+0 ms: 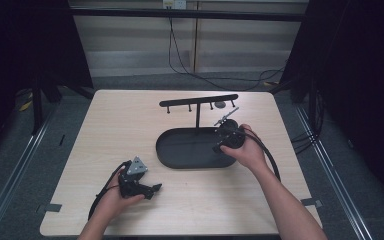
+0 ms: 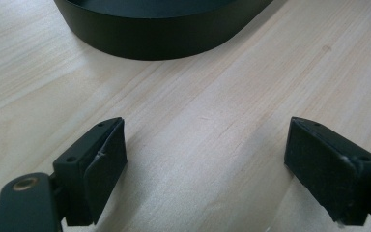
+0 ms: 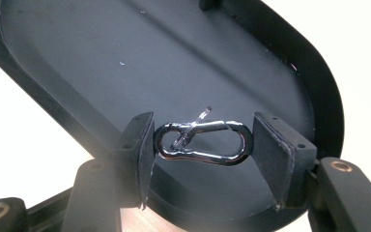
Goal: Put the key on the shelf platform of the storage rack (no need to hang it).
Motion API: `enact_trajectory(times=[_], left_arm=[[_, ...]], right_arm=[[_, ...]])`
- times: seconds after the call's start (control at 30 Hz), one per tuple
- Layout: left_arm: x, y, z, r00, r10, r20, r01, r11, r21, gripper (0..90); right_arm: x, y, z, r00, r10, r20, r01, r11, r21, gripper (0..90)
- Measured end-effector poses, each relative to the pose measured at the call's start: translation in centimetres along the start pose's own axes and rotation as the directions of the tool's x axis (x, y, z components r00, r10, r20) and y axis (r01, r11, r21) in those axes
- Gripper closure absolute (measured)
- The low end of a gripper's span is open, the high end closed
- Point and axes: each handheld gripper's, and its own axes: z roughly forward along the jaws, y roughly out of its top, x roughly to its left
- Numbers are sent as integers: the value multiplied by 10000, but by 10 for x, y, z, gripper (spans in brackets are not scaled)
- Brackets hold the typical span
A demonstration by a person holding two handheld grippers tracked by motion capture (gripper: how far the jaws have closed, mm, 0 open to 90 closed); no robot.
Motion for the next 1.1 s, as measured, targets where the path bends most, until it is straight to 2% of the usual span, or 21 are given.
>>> enact_trajectory(times=[0.3,0.53,0.7,0.73,1.03,1.1], left_arm=[[0,0,0,10000,-3,-1,3,10000,0,146],[0,0,0,10000,-2,0,2,10000,-3,146],[0,0,0,10000,0,1,0,10000,6,146],[0,0,0,10000,3,2,-3,10000,-13,146],[0,0,0,10000,2,0,-2,10000,-1,147],[0,0,0,10000,-1,-2,1,10000,4,146]], right_arm=[[0,0,6,9999,126,31,-126,9999,43,424],[0,-1,11,9999,34,102,-34,10000,55,425],[-1,-1,15,10000,91,-34,-90,9998,187,424],[-2,-1,17,10000,-8,5,8,9998,210,425],[-3,1,24,9998,183,105,-185,9996,232,424],[-3,1,26,9999,110,134,-112,9998,187,424]])
